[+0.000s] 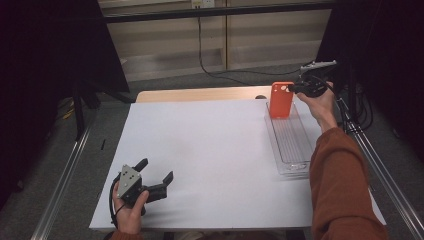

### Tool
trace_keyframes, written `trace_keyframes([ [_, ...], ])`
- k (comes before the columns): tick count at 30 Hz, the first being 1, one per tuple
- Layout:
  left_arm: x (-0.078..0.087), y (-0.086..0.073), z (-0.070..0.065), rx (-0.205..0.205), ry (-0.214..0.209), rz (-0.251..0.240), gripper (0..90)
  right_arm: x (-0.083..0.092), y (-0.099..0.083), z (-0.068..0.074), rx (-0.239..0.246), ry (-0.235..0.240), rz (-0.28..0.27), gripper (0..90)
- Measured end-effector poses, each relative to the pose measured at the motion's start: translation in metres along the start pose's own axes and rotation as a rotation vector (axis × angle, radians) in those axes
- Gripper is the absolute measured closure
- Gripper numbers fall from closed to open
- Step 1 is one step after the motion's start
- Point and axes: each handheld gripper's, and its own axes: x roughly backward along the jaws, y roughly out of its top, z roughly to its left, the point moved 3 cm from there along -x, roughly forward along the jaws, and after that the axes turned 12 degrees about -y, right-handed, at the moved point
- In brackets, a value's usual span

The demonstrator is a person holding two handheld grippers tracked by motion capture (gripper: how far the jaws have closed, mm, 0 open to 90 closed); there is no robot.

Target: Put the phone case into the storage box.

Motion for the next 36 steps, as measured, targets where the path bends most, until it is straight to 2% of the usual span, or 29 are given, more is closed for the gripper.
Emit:
trace_keyframes([
  [7, 0.0020, 0.0000, 0.0039, 0.023, 0.010, -0.012, 2.6, -0.0009, 0.0004, -0.0011, 0.001, -0.008, 0.006, 78.5],
  [21, 0.0008, -0.0007, 0.0037, 0.021, 0.016, -0.007, 2.6, -0.0037, -0.0001, -0.0035, -0.005, -0.034, 0.012, 74.8],
  [24, 0.0009, -0.0005, 0.0039, 0.021, 0.018, -0.007, 2.6, -0.0036, -0.0002, -0.0043, -0.011, -0.037, 0.008, 71.5],
  [26, 0.0003, -0.0005, 0.0036, 0.025, 0.018, -0.011, 2.6, -0.0034, -0.0004, -0.0050, -0.018, -0.048, 0.010, 65.9],
  [32, 0.0006, -0.0006, 0.0038, 0.020, 0.019, -0.006, 2.6, -0.0014, 0.0001, -0.0060, -0.035, -0.048, 0.002, 61.0],
  [34, 0.0003, -0.0009, 0.0039, 0.024, 0.023, -0.007, 2.6, -0.0017, -0.0002, -0.0054, -0.039, -0.051, 0.007, 54.1],
  [36, 0.0006, -0.0007, 0.0037, 0.023, 0.020, -0.008, 2.6, -0.0020, -0.0002, -0.0046, -0.040, -0.050, 0.006, 52.2],
])
